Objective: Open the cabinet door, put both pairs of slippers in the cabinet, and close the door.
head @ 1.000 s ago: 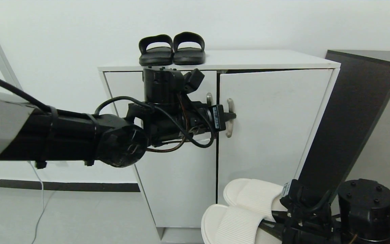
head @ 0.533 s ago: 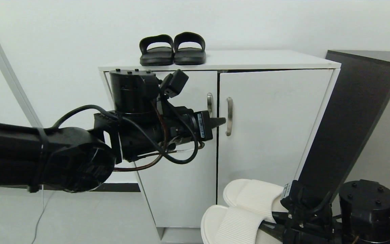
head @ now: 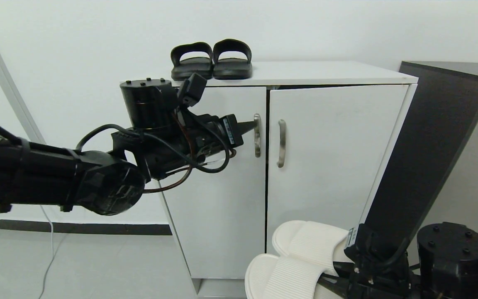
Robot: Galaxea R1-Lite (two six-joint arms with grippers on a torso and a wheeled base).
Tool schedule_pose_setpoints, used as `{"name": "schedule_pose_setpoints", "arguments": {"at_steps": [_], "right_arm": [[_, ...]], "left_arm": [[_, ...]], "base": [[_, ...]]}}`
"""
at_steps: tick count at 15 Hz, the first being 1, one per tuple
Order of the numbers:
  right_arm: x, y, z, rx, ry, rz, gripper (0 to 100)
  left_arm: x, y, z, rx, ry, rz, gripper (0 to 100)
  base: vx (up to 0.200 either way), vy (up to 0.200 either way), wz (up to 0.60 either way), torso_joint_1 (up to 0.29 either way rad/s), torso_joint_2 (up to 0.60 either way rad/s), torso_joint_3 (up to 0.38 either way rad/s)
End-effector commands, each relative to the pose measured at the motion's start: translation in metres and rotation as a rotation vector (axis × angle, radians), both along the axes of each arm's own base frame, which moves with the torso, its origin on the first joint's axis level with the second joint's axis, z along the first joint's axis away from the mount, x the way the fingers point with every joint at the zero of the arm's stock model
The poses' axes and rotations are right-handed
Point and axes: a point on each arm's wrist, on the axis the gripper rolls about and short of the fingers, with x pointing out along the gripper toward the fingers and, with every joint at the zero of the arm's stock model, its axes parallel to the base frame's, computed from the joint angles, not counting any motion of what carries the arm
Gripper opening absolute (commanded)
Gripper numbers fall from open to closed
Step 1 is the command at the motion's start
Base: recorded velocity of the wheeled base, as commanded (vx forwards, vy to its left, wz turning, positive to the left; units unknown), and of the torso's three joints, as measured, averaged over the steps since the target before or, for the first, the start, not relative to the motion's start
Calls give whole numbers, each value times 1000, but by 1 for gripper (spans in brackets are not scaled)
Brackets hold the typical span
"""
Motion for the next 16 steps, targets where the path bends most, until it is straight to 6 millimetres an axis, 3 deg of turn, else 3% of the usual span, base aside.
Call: {"name": "schedule_pose_setpoints", "arguments": {"at_steps": [1,9,16], "right_arm": [[-1,0,0,1,-2,4,0],[-12,3,0,-9,-5,43,0],[-11,3,-2,-16,1,42,0]], "left_arm": [[15,-5,-6,-11,22,5,0],[35,-20,-11,-16,12,-10,0],[34,-31,-9,-11,21,-33,0]], "base": [[0,0,0,0,0,0],[0,0,0,0,0,0],[0,0,0,0,0,0]]}}
